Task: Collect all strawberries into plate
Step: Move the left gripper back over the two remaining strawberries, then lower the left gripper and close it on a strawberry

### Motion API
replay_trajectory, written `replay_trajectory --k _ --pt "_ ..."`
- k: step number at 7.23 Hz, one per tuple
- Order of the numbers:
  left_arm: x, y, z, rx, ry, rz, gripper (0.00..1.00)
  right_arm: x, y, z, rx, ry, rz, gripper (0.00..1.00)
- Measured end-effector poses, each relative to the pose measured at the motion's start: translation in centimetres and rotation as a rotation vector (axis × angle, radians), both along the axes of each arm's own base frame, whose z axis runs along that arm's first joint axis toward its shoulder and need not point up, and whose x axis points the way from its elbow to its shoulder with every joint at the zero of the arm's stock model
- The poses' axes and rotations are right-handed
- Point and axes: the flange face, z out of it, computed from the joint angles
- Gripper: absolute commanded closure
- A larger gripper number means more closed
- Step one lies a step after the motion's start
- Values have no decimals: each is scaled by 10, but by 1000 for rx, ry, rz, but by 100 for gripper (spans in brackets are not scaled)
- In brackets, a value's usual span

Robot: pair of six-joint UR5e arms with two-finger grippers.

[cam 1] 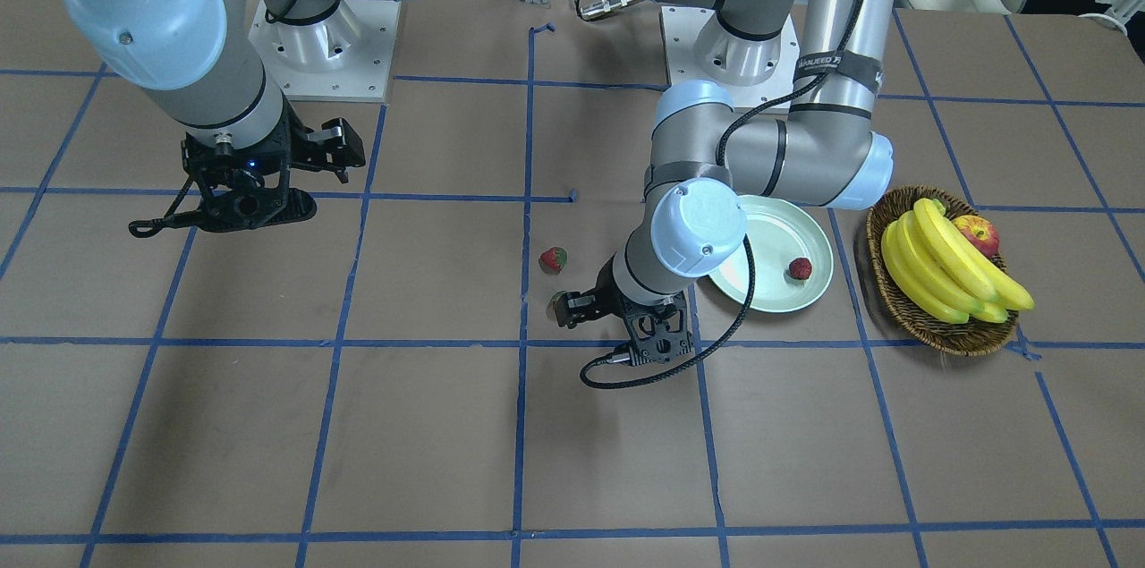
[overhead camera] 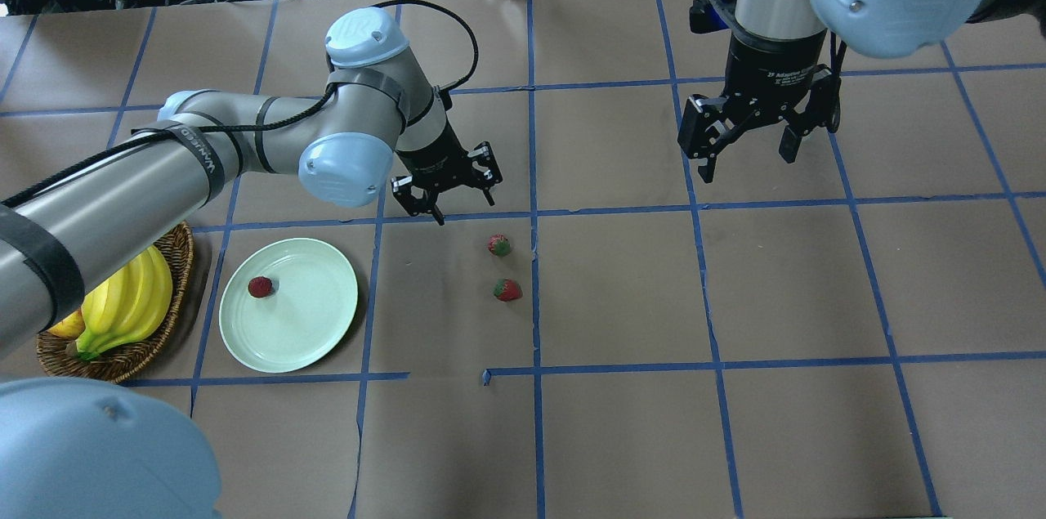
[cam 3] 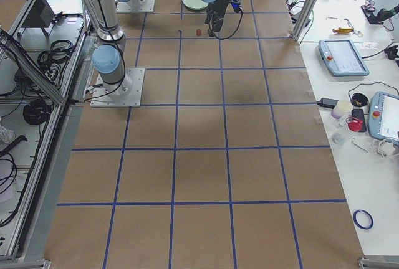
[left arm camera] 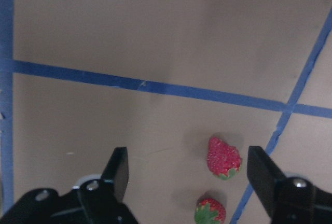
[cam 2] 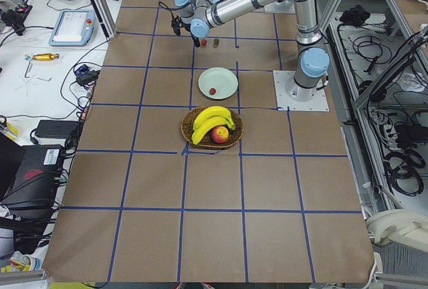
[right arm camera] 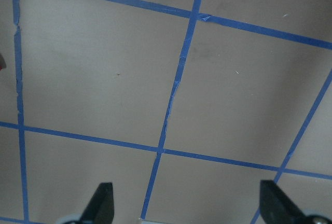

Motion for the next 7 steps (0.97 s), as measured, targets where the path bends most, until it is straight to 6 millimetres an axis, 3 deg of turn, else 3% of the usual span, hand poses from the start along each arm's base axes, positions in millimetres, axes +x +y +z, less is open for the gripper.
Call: replay_trajectory --k 3,4,6,7 --pt "-31 13 -24 52 -25 51 22 0 1 -4 9 1 0 0" --pt "-36 16 -32 65 -32 46 30 -1 1 -6 12 1 -1 0" --pt "-41 20 -40 81 -40 33 75 -2 1 -7 13 0 -5 0" --pt "-42 20 -42 82 -39 23 92 -4 1 -7 13 -1 -7 0"
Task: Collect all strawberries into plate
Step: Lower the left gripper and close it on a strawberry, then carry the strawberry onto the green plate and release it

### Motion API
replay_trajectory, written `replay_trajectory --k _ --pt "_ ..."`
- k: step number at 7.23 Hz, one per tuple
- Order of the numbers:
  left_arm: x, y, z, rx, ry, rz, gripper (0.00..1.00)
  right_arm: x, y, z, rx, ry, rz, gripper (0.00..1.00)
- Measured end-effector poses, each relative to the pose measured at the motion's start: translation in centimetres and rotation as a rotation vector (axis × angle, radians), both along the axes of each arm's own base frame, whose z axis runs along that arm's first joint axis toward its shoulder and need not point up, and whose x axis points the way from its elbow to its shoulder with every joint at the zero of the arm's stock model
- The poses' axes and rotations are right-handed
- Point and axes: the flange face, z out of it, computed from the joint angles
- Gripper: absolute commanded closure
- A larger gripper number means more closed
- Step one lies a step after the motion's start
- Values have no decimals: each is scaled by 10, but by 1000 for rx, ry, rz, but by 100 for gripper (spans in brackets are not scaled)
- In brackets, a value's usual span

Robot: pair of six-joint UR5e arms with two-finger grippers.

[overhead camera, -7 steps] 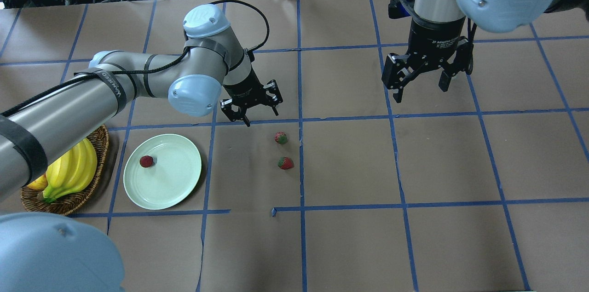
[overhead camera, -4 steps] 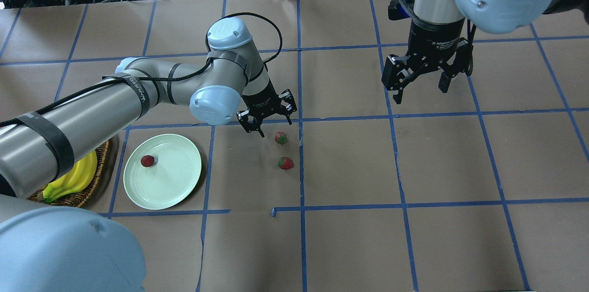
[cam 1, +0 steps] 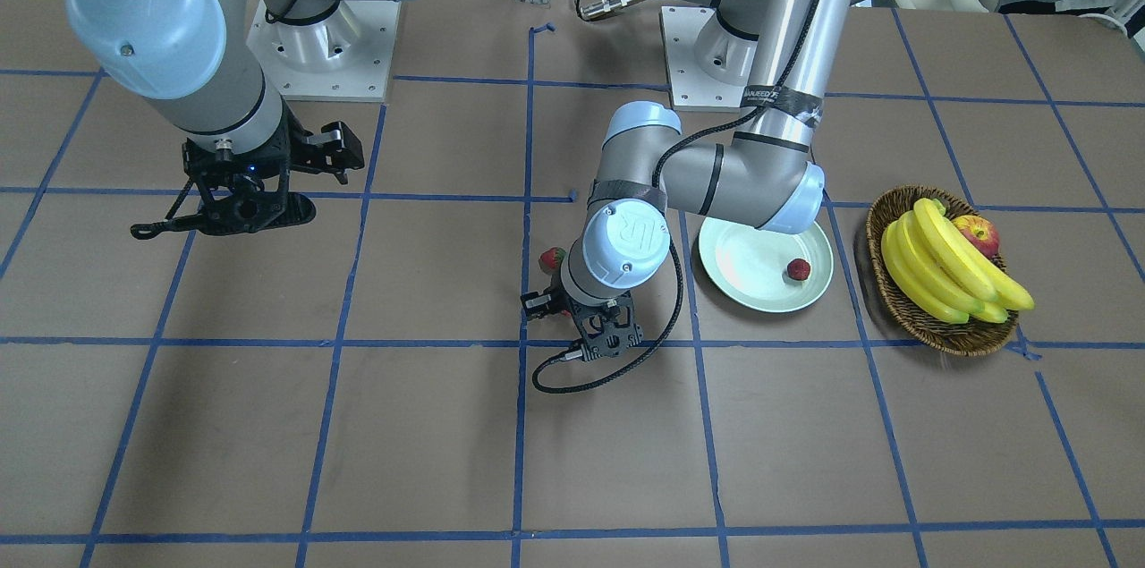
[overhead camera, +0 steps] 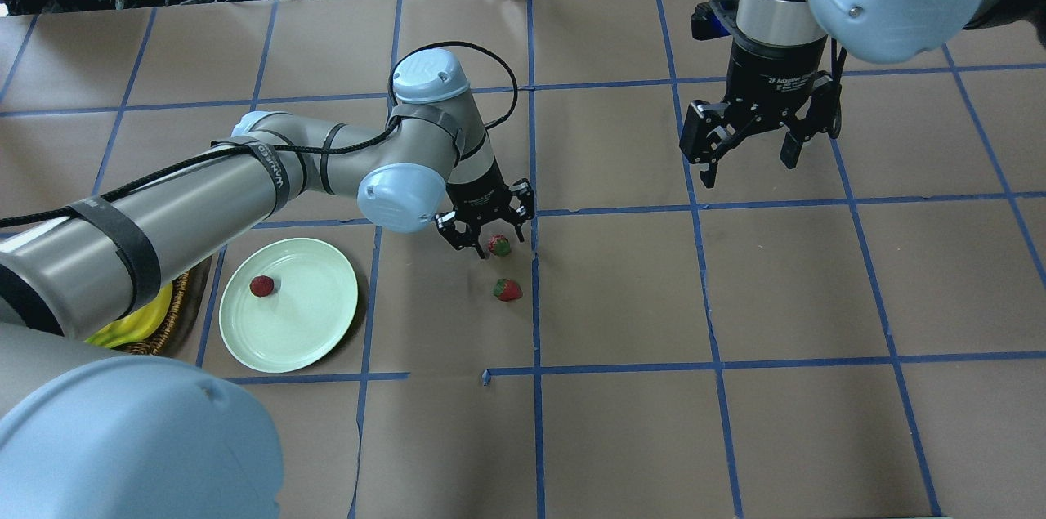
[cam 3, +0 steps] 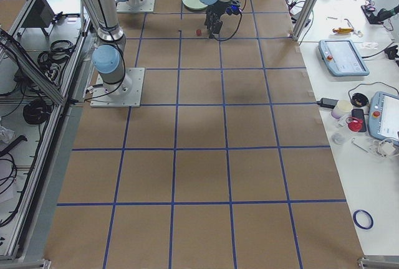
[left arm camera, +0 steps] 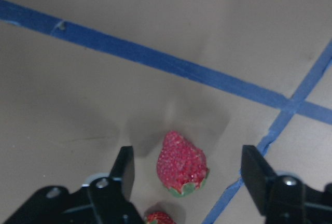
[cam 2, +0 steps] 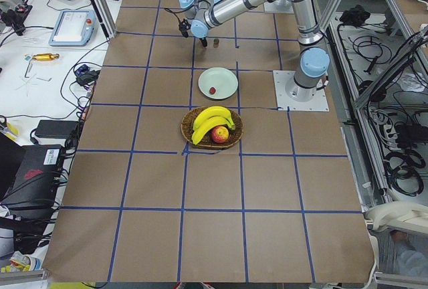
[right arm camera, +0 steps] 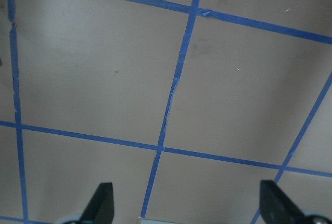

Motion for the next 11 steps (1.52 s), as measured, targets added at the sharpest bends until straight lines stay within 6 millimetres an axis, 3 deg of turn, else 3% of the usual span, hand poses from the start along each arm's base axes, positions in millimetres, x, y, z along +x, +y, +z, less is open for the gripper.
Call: replay_trajectory --k 1,3,5,6,8,11 --pt "0 0 0 -4 5 -19 100 -3 -1 0 -1 -1 -3 0" --pt "0 -2 11 -31 20 -74 100 -5 -1 1 -3 -2 -6 0" --pt "14 -11 46 -92 27 -147 100 -5 -2 1 -4 -2 -5 0" --pt "33 -14 61 -99 4 -204 100 -6 -2 1 -2 -3 -1 0" --pt "93 -13 74 -19 -57 -350 100 -8 -2 2 -3 -6 3 0" --pt "180 -5 72 147 -88 -561 100 -8 -4 3 -21 -6 5 0"
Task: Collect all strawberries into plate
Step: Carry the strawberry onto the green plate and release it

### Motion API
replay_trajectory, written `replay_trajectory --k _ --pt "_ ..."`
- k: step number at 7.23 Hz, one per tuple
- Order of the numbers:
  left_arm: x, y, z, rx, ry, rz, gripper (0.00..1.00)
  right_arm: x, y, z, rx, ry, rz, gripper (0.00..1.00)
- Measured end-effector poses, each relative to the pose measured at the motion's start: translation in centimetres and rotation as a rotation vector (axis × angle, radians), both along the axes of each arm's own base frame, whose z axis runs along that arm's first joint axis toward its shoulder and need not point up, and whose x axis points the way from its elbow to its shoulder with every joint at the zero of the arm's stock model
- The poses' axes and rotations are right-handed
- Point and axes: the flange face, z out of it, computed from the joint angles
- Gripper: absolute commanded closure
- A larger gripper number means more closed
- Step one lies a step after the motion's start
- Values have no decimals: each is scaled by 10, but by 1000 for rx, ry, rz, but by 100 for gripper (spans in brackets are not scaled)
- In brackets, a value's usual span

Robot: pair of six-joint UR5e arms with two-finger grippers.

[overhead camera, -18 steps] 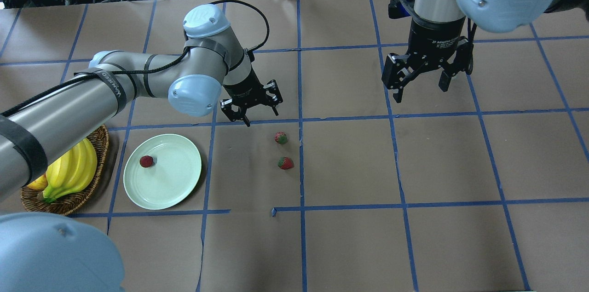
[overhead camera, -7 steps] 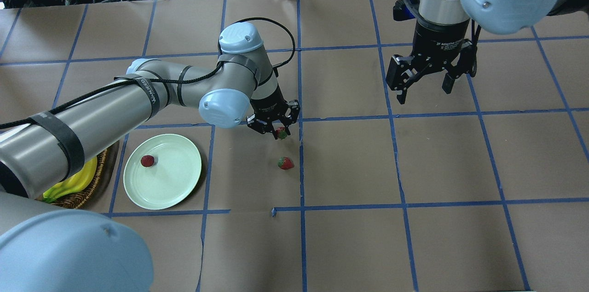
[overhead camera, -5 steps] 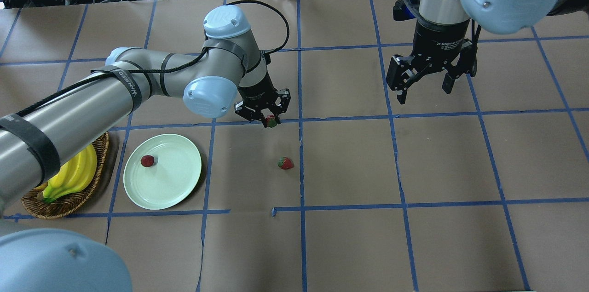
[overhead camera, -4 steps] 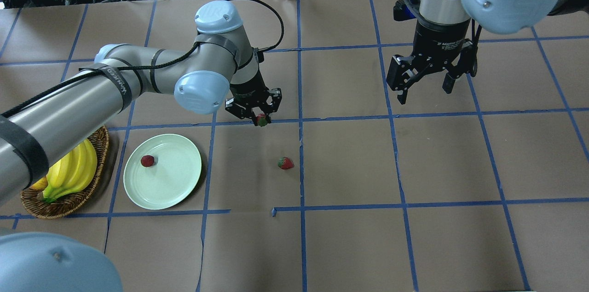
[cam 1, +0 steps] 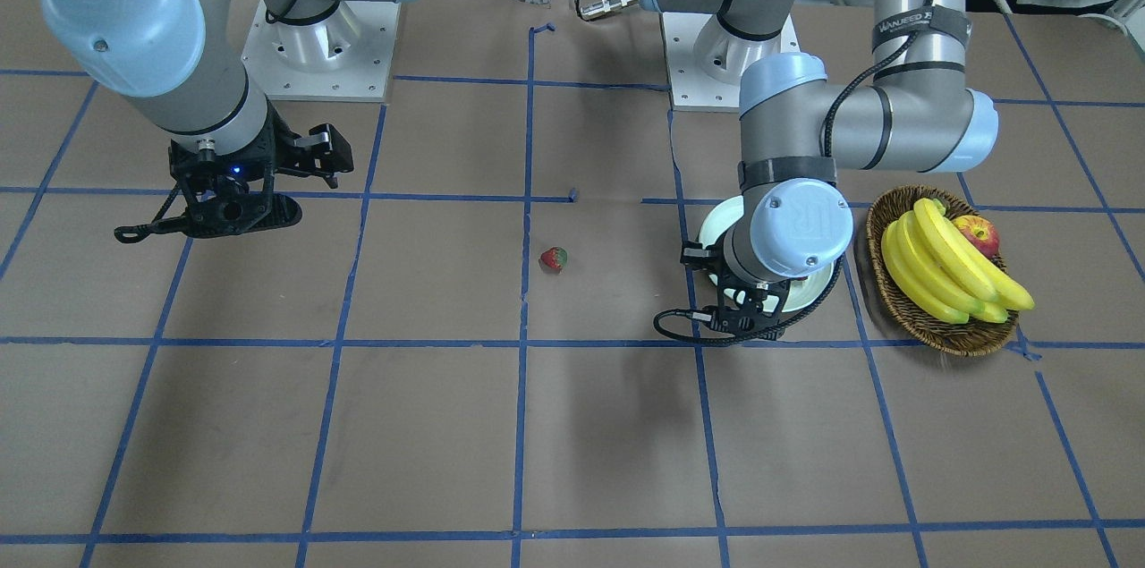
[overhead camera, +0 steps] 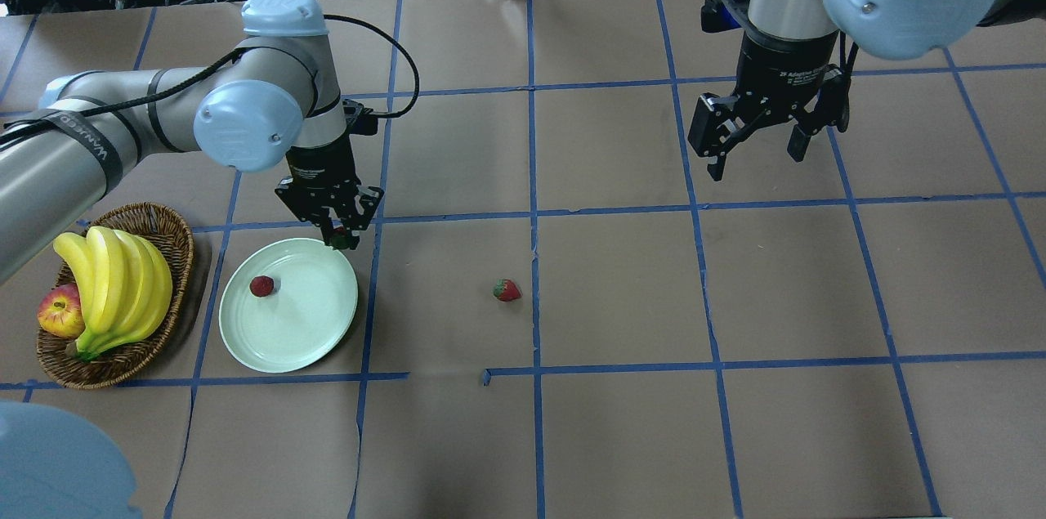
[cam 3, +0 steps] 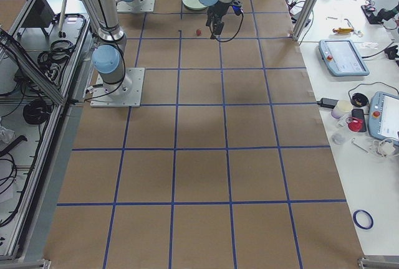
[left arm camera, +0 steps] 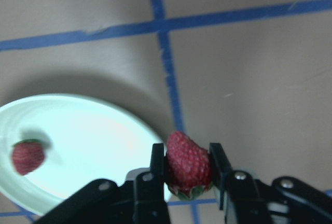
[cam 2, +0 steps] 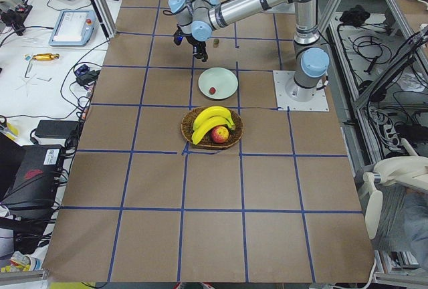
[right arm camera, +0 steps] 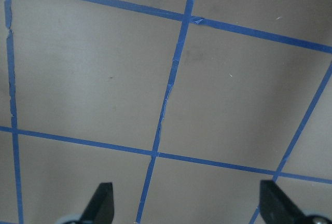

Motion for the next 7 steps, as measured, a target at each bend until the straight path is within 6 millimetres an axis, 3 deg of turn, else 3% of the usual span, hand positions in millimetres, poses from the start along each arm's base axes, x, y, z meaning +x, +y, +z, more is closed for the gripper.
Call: replay_trajectory --k 1,2,3,7 --pt "18 8 -10 45 -19 -33 100 0 0 0 -1 0 1 0" --pt "32 15 -20 81 -41 -67 82 0 0 -1 -1 -1 1 0" --pt "43 20 -27 107 -52 -83 1 0 -1 -1 0 -2 1 0" --pt "51 25 -30 119 -60 -90 0 -1 -1 -2 1 -2 0 0"
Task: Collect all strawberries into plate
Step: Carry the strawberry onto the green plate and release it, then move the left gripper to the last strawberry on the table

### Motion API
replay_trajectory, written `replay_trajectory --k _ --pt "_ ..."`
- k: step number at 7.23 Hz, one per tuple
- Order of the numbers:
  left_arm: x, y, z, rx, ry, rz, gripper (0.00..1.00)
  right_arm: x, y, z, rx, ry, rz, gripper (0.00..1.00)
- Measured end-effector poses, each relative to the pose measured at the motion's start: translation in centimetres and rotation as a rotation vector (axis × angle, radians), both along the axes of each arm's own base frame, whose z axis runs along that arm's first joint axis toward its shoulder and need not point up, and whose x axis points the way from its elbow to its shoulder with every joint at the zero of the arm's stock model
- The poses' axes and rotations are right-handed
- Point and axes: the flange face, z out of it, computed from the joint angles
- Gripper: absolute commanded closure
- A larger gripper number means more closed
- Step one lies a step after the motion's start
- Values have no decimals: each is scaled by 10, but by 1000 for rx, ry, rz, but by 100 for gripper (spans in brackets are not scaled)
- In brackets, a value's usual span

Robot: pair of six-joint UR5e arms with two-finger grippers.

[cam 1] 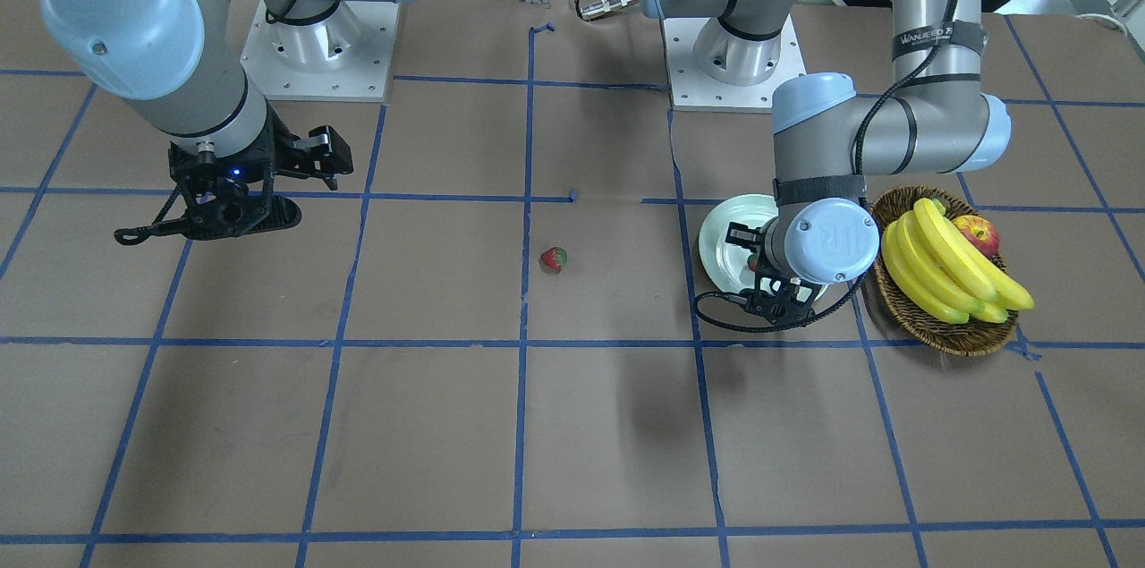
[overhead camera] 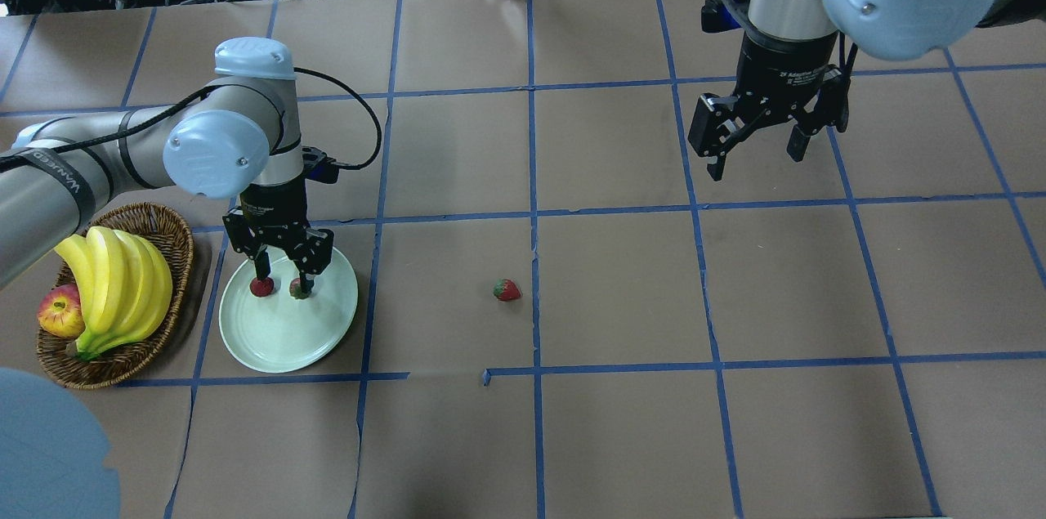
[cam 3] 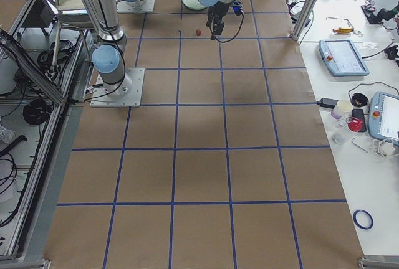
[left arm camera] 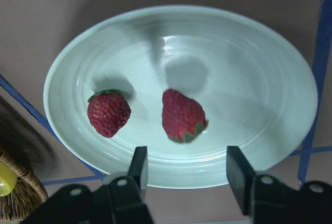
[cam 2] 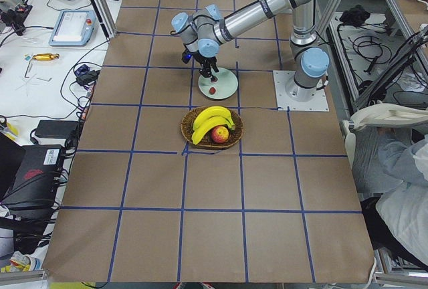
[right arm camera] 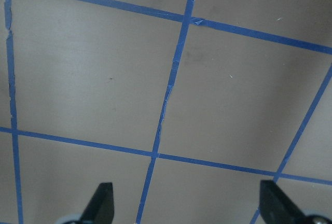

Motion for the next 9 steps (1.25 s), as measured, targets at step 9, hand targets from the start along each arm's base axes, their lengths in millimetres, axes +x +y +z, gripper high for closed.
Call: replay_trajectory --k 9 --pt "-134 7 30 -135 26 460 0 0 0 -1 2 0 0 0"
